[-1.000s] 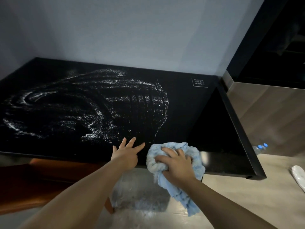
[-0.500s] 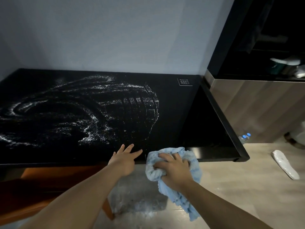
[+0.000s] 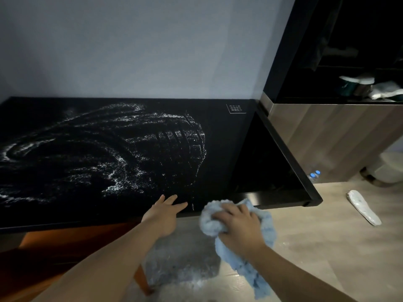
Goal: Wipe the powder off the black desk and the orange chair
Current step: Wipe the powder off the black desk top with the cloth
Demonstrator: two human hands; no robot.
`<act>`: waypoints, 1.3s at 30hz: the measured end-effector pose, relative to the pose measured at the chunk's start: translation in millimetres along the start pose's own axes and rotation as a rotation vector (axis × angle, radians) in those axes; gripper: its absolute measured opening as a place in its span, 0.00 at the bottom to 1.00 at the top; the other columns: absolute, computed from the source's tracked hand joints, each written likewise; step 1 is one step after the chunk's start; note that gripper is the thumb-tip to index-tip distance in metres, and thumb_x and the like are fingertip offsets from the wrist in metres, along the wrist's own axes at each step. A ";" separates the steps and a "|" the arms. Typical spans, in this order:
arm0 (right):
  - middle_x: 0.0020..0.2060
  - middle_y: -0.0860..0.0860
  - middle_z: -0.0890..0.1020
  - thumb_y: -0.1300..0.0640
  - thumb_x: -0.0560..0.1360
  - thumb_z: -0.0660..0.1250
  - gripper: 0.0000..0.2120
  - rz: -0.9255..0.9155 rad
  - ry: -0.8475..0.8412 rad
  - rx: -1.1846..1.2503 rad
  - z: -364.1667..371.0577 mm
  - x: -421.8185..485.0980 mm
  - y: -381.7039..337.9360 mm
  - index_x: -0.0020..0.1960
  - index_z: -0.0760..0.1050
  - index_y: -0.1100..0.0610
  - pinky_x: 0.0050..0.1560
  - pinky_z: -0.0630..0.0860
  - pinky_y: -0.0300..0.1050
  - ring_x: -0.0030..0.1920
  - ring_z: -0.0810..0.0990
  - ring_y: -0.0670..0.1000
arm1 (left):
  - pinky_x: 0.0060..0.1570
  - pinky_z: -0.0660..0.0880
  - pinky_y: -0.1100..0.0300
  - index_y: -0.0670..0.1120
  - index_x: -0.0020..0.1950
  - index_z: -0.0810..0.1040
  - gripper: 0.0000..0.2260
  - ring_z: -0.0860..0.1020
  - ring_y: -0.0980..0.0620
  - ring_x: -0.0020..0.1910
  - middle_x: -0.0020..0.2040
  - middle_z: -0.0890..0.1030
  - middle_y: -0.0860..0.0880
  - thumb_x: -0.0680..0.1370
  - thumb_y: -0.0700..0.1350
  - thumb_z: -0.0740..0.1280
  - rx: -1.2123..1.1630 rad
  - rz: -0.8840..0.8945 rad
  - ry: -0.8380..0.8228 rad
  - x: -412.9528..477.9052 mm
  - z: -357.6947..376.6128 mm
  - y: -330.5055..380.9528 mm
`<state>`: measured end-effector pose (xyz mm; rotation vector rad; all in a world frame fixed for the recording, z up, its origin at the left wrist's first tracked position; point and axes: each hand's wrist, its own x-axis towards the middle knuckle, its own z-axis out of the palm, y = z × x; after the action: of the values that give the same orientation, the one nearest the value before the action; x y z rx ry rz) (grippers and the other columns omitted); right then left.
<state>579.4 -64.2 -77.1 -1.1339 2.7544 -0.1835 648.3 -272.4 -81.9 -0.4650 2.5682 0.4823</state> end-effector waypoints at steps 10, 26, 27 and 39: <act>0.73 0.44 0.57 0.51 0.75 0.59 0.23 0.108 -0.087 0.047 -18.3 73.7 -46.0 0.69 0.62 0.43 0.60 0.63 0.62 0.67 0.60 0.57 | 0.68 0.66 0.53 0.53 0.76 0.59 0.25 0.59 0.50 0.73 0.75 0.59 0.53 0.79 0.38 0.54 -0.107 -0.033 0.141 -1.4 -3.6 -13.4; 0.64 0.45 0.69 0.54 0.74 0.59 0.18 -0.062 -0.126 -0.091 19.5 21.7 -33.8 0.64 0.68 0.48 0.57 0.63 0.55 0.64 0.62 0.54 | 0.67 0.66 0.54 0.50 0.76 0.55 0.27 0.57 0.46 0.74 0.76 0.56 0.49 0.78 0.37 0.57 0.063 -0.153 0.234 -10.4 8.3 -14.6; 0.65 0.47 0.68 0.53 0.74 0.60 0.20 -0.047 -0.188 -0.120 24.6 16.0 -29.2 0.66 0.67 0.48 0.59 0.62 0.56 0.65 0.62 0.55 | 0.65 0.67 0.55 0.50 0.76 0.56 0.27 0.58 0.45 0.73 0.76 0.57 0.48 0.78 0.37 0.57 0.069 -0.156 0.241 -9.9 8.9 -12.8; 0.55 0.52 0.78 0.55 0.74 0.60 0.16 0.427 -0.096 0.430 10.2 7.9 4.1 0.61 0.73 0.51 0.49 0.69 0.45 0.53 0.74 0.54 | 0.69 0.62 0.55 0.50 0.77 0.51 0.25 0.54 0.49 0.74 0.78 0.46 0.51 0.82 0.44 0.54 0.017 -0.089 0.440 -18.4 12.8 -0.1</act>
<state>573.0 -67.5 -88.6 -0.4276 2.6119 -0.6077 668.6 -262.8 -83.0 -0.7463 2.9488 0.3565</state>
